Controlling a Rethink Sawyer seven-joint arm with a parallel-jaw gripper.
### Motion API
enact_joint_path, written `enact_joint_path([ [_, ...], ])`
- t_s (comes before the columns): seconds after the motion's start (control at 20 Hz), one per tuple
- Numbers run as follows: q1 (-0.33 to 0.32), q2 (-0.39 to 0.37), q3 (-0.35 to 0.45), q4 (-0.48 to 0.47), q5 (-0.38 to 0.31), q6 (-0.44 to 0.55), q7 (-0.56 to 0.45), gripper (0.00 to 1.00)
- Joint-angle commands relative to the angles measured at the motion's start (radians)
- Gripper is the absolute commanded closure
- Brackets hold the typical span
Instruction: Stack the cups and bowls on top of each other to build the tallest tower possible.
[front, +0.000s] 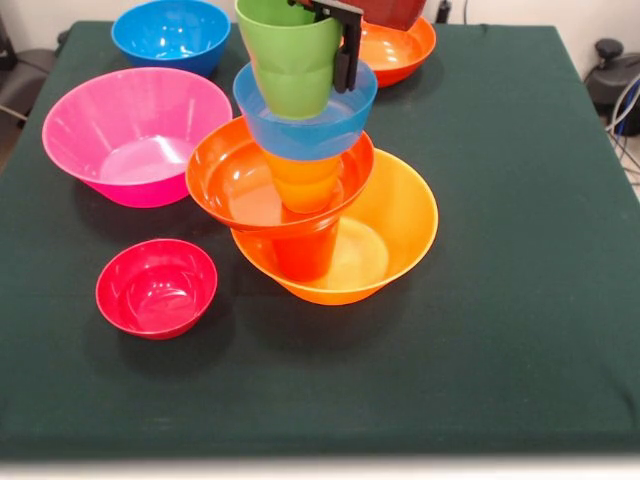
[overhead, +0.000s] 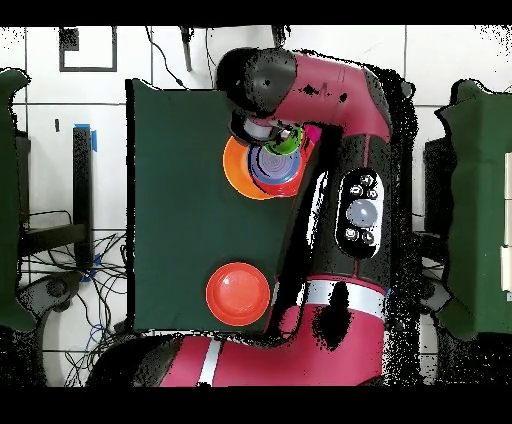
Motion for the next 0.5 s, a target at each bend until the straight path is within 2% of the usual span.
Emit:
enact_joint_path([
  [0.05,0.016,0.038,0.060,0.107,-0.011,-0.050,0.066,1.00],
  [0.5,0.019,0.035,0.059,0.114,-0.011,-0.057,0.071,1.00],
])
